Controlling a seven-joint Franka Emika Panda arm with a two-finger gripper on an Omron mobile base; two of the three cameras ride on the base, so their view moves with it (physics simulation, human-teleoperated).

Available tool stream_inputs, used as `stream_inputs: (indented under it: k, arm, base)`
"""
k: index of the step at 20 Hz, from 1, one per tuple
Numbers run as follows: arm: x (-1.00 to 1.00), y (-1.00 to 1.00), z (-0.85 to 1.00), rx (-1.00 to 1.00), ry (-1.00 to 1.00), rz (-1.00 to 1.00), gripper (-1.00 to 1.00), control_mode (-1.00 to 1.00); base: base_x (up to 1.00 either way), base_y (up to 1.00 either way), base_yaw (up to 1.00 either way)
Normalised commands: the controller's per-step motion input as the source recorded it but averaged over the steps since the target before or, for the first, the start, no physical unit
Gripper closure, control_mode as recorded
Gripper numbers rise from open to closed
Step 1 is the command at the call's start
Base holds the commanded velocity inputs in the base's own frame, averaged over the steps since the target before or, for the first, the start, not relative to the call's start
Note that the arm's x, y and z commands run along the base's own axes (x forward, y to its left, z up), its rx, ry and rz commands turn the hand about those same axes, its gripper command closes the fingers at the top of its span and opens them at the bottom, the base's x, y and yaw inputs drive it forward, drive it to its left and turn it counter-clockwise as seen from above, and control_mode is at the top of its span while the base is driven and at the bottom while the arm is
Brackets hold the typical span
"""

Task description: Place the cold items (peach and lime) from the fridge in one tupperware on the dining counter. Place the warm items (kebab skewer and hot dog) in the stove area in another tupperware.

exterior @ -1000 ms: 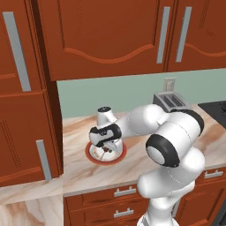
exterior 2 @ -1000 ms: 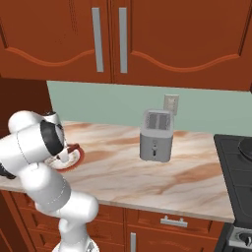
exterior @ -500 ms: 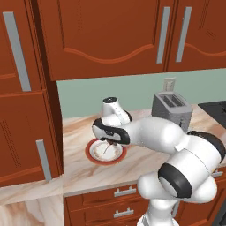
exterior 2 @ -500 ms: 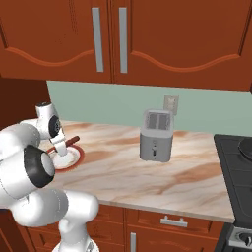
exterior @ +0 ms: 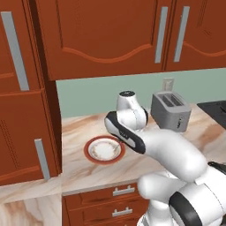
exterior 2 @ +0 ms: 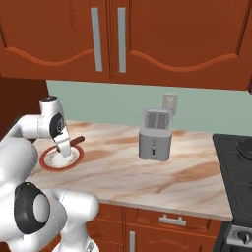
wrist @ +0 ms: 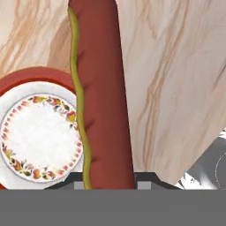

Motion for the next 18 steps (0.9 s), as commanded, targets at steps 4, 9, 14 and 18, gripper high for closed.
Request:
stream_inputs:
  k: [4, 9, 14, 18]
  arm:
    - [0.00, 0.00, 0.00, 0.00, 0.00, 0.00, 1.00, 1.00]
    - [0.00, 0.00, 0.00, 0.00, 0.00, 0.00, 1.00, 1.00]
    - [0.00, 0.00, 0.00, 0.00, 0.00, 0.00, 1.00, 1.00]
    - [0.00, 0.00, 0.00, 0.00, 0.00, 0.00, 1.00, 1.00]
  base:
    - [-0.78, -0.77, 0.00]
    - [-0.98, -0.75, 0.00]
    - [-1.00, -0.56, 0.07]
    - [-1.00, -0.33, 0.29]
